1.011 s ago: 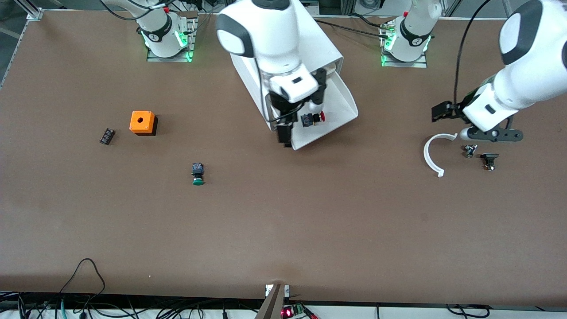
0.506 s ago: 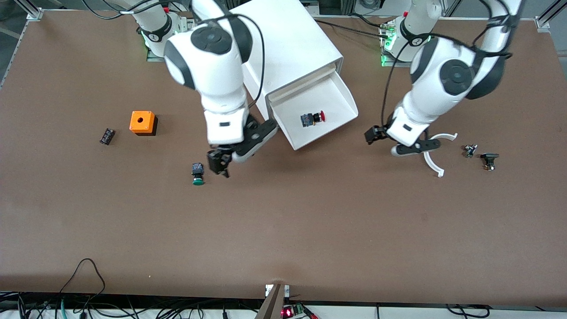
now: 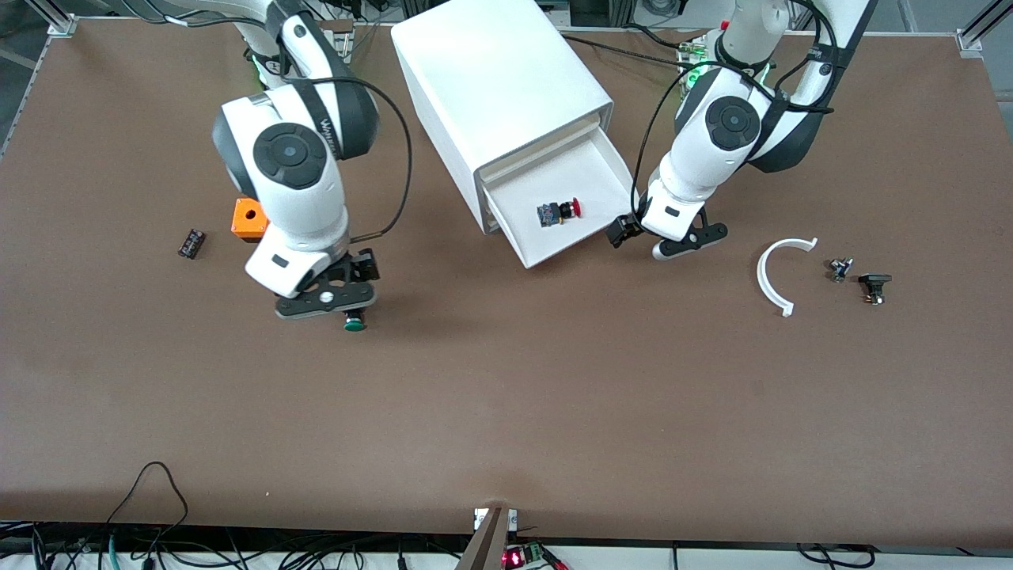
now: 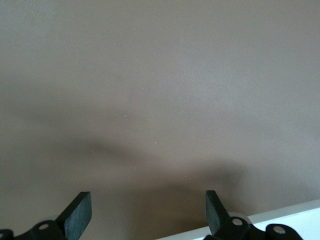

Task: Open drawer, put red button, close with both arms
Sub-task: 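Withdraw the right gripper while the left gripper moves to the drawer front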

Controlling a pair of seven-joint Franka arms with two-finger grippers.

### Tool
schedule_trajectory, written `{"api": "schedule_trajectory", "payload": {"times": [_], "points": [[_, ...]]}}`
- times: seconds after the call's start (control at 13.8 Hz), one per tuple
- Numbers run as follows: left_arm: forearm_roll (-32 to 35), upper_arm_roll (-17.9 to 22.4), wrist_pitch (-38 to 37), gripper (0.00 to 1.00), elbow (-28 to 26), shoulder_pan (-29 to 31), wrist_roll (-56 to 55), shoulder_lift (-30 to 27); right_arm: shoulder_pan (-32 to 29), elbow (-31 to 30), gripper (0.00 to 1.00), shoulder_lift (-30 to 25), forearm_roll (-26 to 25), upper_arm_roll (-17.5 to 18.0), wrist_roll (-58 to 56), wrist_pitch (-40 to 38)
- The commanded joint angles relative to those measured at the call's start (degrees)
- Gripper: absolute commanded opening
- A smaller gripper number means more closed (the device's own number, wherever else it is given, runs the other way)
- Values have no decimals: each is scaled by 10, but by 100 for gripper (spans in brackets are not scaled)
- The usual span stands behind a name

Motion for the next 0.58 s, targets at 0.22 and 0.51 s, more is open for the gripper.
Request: {"api": "schedule_trajectory", "payload": {"times": [0.22,0.51], "points": [[3,1,50,100,-13,-15,-11,39,-145,-28,100,-89,53,8,40,-103],[3,-17,44,100,-32,-32,-15,35,-214,-21,100,-136,77,-20,-119,-143]]}}
